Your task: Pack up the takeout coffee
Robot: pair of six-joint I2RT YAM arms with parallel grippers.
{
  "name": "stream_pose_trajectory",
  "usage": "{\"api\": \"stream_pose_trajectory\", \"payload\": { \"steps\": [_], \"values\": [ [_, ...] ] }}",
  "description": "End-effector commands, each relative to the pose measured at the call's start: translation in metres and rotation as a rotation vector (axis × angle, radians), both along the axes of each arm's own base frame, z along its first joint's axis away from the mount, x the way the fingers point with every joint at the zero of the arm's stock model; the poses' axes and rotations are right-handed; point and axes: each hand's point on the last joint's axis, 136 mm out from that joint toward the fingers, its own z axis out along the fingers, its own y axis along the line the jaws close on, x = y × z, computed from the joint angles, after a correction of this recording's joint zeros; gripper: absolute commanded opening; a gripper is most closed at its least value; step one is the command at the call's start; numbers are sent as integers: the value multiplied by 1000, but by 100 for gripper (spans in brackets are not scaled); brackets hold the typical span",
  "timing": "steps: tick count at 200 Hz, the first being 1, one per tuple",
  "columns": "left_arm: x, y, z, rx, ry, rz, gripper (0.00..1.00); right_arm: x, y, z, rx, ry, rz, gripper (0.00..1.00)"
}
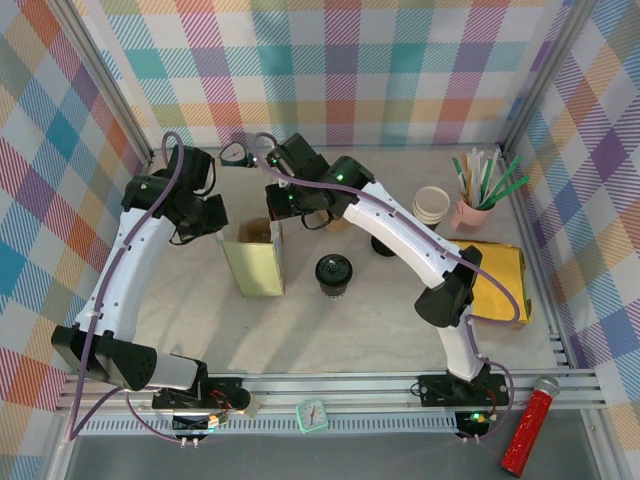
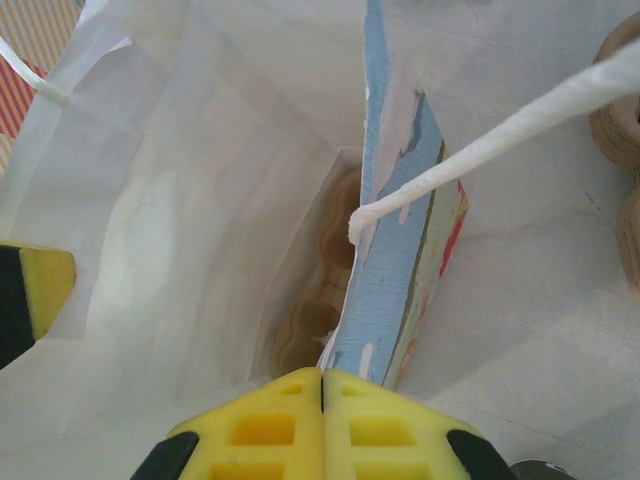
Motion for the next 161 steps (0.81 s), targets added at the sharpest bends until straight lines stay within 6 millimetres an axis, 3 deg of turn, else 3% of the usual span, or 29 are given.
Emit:
{"api": "stream_pose_trajectory", "payload": {
  "steps": [1,57,106,115,138,161],
  "values": [
    [-1,3,6,-4,-14,-1,0,-2,-9,25,21,-51,-12,0],
    [4,4,-3,19,0,-17,0,0,-7,8,11,-8,-19,2],
    [12,-1,-7,6,-3,-39,11,0,-12,-4,-11,32,-49,7],
    [13,-3,-6,3,-4,-43,19,-1,-13,-5,-9,33,-52,15],
    [13,-3,-2,-1,-9,-45,26,-1,-13,-2,3,28,-49,36],
    [7,-1,5,3,-13,-48,29,-2,-12,5,20,15,-35,43]
  ]
}}
